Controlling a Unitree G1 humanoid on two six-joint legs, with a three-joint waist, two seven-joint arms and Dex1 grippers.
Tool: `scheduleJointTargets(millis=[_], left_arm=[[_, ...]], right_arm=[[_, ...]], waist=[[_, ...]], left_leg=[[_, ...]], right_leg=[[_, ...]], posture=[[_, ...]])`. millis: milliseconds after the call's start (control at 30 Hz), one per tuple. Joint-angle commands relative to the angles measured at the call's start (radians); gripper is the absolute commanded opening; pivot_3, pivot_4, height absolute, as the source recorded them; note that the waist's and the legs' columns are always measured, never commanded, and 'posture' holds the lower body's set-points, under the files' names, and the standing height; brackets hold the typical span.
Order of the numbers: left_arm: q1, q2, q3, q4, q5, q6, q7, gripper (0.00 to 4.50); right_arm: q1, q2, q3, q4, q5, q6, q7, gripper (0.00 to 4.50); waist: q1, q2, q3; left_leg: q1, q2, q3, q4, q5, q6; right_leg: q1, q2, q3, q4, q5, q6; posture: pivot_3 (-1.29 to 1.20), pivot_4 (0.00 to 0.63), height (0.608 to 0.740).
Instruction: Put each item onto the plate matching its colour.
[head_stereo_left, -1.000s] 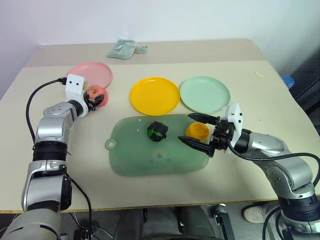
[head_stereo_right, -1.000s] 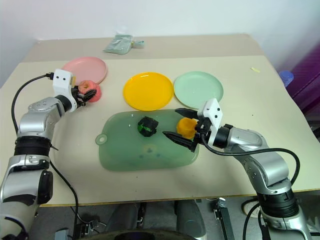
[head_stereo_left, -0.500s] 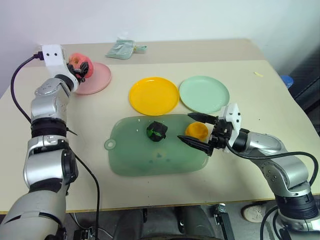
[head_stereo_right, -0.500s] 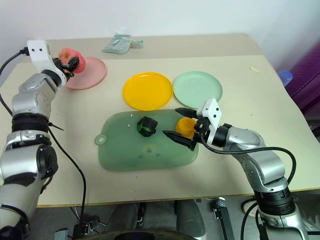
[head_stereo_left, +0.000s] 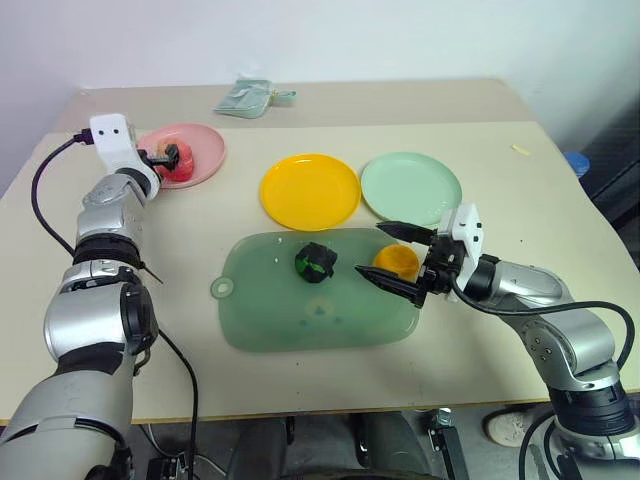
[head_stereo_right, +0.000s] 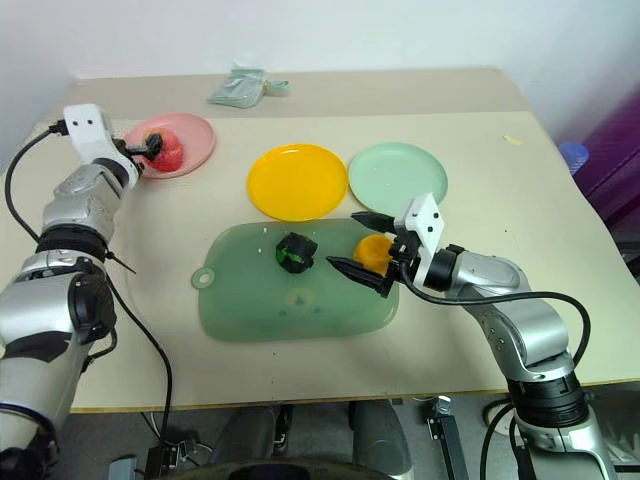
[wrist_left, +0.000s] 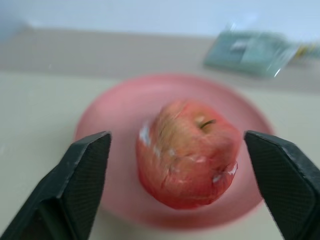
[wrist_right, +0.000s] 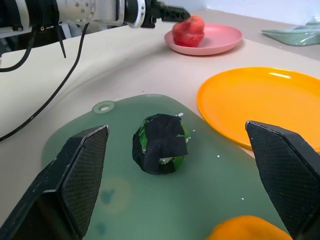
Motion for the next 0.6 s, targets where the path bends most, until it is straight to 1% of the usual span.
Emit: scheduleJointTargets(millis=[33, 67, 167, 233, 300, 333, 400, 467, 600], left_arm=[[0.038, 0.022, 0.031, -0.164, -0.043, -0.059, -0.073, 4.42], [0.076, 0.022, 0.027, -0.226, -0.056, -0.052, -0.121, 4.42], [0.290, 0.040, -0.025, -0.528, -0.109, 0.026, -0.339, 4.42], [0.501, 0.085, -0.070, -0.770, -0.147, 0.080, -0.488, 4.42], [0.717, 0.138, -0.082, -0.972, -0.184, 0.137, -0.590, 4.42], [0.804, 0.157, -0.074, -1.055, -0.211, 0.171, -0.619, 4.42], [0.931, 0.178, -0.053, -1.194, -0.262, 0.225, -0.650, 4.42], [1.033, 0.188, -0.032, -1.317, -0.296, 0.258, -0.666, 4.42], [1.152, 0.192, -0.008, -1.459, -0.319, 0.275, -0.668, 4.42]], right_arm=[[-0.029, -0.001, -0.020, -0.055, 0.018, -0.001, -0.005, 4.50], [-0.037, -0.002, -0.019, -0.060, 0.024, 0.004, -0.003, 4.50], [-0.065, -0.004, -0.007, -0.075, 0.036, 0.028, -0.003, 4.50], [-0.110, 0.012, 0.020, -0.073, 0.040, 0.069, -0.027, 4.50], [-0.166, 0.046, 0.078, -0.069, 0.028, 0.123, -0.064, 4.50], [-0.187, 0.064, 0.112, -0.071, 0.014, 0.142, -0.081, 4.50], [-0.218, 0.097, 0.174, -0.063, -0.027, 0.163, -0.112, 4.50], [-0.248, 0.129, 0.241, -0.032, -0.084, 0.188, -0.151, 4.50], [-0.287, 0.185, 0.343, 0.061, -0.195, 0.219, -0.222, 4.50]], waist=[[-0.001, 0.000, 0.000], [-0.004, 0.000, 0.000], [-0.013, 0.002, -0.001], [-0.020, 0.002, -0.001], [-0.036, 0.002, -0.001], [-0.034, 0.002, -0.001], [-0.030, 0.001, -0.001], [-0.016, 0.001, -0.001], [0.006, 0.001, -0.001]], left_leg=[[0.000, 0.000, 0.000, 0.000, 0.000, 0.000], [0.000, 0.000, 0.000, 0.000, 0.000, 0.000], [0.001, 0.001, 0.001, -0.001, 0.000, 0.000], [0.002, 0.003, 0.002, -0.003, 0.000, -0.001], [0.002, 0.005, 0.001, -0.002, 0.000, -0.001], [0.002, 0.006, 0.002, -0.003, 0.000, -0.001], [0.001, 0.007, 0.001, -0.003, 0.000, -0.001], [0.001, 0.006, -0.001, -0.003, 0.000, -0.001], [0.002, 0.003, -0.001, -0.002, 0.001, -0.001]], right_leg=[[0.000, 0.000, 0.000, 0.000, 0.000, 0.000], [0.000, 0.000, 0.000, 0.000, 0.000, 0.000], [0.000, 0.000, 0.001, 0.000, 0.000, 0.000], [-0.001, 0.000, 0.002, 0.001, 0.000, 0.000], [-0.001, 0.000, 0.002, 0.001, 0.000, 0.000], [-0.002, 0.000, 0.004, 0.001, 0.000, -0.001], [-0.003, -0.001, 0.004, 0.002, 0.000, -0.001], [-0.003, -0.002, 0.003, 0.003, -0.001, -0.002], [0.000, -0.005, 0.000, 0.002, -0.001, -0.002]], posture=[[0.00, 0.150, 0.740], [0.00, 0.150, 0.740], [0.00, 0.150, 0.740], [0.00, 0.150, 0.740], [0.00, 0.150, 0.740], [0.00, 0.150, 0.740], [0.00, 0.150, 0.740], [0.00, 0.150, 0.740], [0.00, 0.150, 0.740]])
